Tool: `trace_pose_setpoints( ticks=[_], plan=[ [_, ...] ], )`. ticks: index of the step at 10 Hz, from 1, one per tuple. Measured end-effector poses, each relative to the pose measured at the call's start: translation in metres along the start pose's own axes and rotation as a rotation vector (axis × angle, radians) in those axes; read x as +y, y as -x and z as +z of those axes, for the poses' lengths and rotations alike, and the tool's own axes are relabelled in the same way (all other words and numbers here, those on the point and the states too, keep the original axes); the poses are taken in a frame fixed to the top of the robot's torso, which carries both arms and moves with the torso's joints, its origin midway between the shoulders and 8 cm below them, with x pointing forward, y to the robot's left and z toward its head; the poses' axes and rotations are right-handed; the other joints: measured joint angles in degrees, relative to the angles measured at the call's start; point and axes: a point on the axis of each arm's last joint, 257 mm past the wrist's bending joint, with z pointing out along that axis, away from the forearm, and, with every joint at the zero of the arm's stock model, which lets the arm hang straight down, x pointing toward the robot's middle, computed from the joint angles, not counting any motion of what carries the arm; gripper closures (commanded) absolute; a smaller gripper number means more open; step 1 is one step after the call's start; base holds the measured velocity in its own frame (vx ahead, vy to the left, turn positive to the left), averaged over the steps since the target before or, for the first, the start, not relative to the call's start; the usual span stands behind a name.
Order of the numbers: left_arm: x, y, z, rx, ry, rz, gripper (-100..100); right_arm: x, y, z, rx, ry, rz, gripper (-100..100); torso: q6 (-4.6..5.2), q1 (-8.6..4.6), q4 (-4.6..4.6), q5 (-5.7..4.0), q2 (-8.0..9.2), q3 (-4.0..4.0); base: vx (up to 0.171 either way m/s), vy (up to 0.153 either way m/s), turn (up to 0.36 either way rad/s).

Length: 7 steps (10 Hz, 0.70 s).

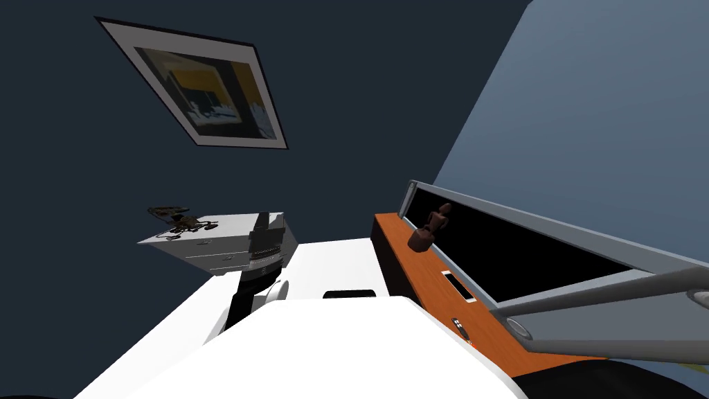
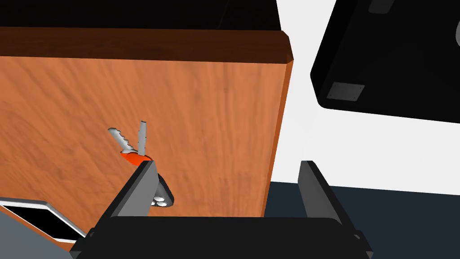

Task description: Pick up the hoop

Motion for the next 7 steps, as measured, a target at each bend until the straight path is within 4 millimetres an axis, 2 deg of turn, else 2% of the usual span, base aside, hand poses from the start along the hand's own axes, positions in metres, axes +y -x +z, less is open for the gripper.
trace_pose_setpoints(
  ticks=[2, 4, 7],
  plan=[
    [0.0, 0.0, 0.0, 0.0, 0.0, 0.0, 0, -0.013, -0.031, -0.009, 0.065, -0.022, -0.013, -100, 0.0, -0.15, -0.02, -0.03, -0.13, -0.07, 0.144, -0.036, 0.064],
    [0.0, 0.0, 0.0, 0.0, 0.0, 0.0, 0, -0.024, -0.047, -0.014, 0.1, -0.04, -0.017, -100, 0.01, -0.08, 0.01, -0.02, 0.03, 0.02, 0.106, -0.03, 0.051],
    [0.0, 0.0, 0.0, 0.0, 0.0, 0.0, 0, -0.027, -0.083, -0.025, 0.173, -0.042, -0.014, -100, 0.0, -0.27, -0.06, -0.05, -0.24, -0.14, 0.165, -0.064, 0.062]
  ],
)
